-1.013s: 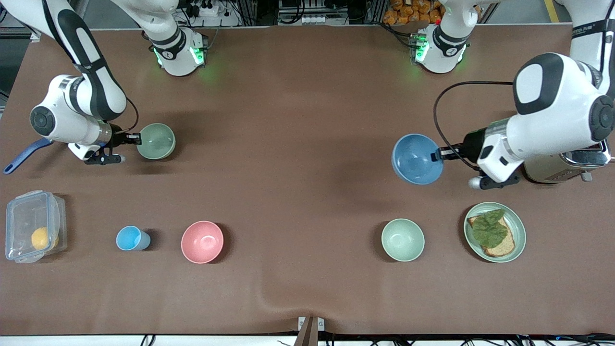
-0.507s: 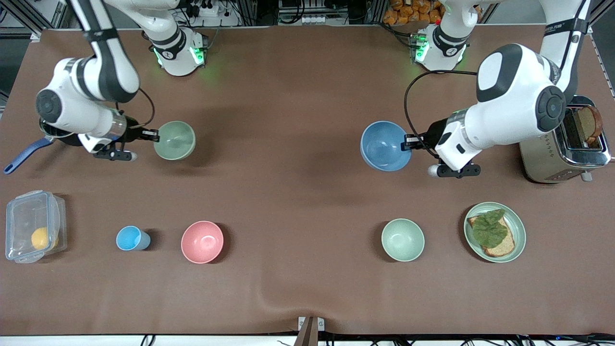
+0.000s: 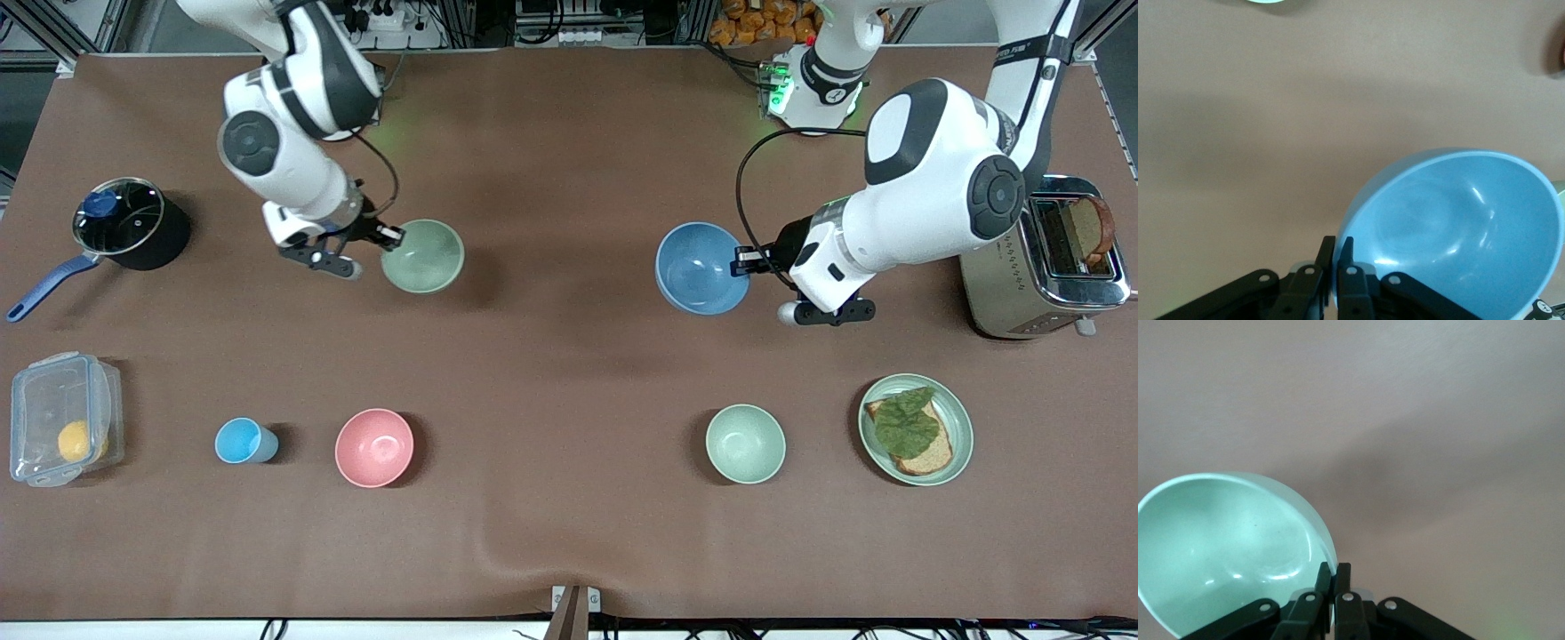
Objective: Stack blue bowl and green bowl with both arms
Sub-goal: 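Carry both bowls toward the table middle with the left and right grippers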
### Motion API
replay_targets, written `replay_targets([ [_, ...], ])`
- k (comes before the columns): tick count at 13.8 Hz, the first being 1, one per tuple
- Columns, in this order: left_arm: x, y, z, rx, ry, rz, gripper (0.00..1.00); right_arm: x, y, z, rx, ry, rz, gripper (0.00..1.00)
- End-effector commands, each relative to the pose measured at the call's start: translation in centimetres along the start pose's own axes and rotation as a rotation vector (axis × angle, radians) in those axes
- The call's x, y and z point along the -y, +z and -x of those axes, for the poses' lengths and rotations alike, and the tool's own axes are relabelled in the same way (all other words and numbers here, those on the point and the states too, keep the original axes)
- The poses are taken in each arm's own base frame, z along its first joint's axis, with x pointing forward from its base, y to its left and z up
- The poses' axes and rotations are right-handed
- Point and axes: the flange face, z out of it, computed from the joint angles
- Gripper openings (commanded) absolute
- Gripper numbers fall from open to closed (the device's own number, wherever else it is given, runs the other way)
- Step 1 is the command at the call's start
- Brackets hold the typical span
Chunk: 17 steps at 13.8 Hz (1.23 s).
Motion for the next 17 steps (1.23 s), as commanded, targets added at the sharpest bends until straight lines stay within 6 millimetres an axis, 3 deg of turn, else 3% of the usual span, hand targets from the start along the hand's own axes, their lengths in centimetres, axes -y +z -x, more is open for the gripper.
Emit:
replay_targets([
  [1, 0.1, 0.3, 0.1, -0.016, -0.019, -0.031, 0.0, 2.8, 2.1, 0.7, -0.008, 0.087, -0.021, 0.0],
  [4, 0.2, 0.3, 0.0, -0.015, -0.019, -0.032, 0.0, 7.7, 5.1, 3.9, -0.03, 0.164, -0.049, 0.0],
  [7, 0.4, 0.5, -0.2, -0.017, -0.017, -0.046, 0.0, 13.1, 6.2, 6.0, -0.019, 0.256, -0.057, 0.0],
  [9, 0.5, 0.5, -0.2, -0.02, -0.016, -0.053, 0.0, 15.4, 7.5, 7.1, -0.013, 0.29, -0.06, 0.0],
  [11, 0.6, 0.6, -0.3, -0.018, -0.017, -0.055, 0.0, 16.9, 8.5, 8.7, -0.02, 0.335, -0.082, 0.0],
  [14, 0.6, 1.1, -0.6, -0.018, -0.017, -0.052, 0.0, 18.3, 11.8, 9.8, -0.037, 0.375, -0.134, 0.0],
  [17, 0.7, 1.5, -0.9, -0.018, -0.021, -0.049, 0.0, 18.8, 12.5, 10.5, -0.038, 0.388, -0.144, 0.0],
])
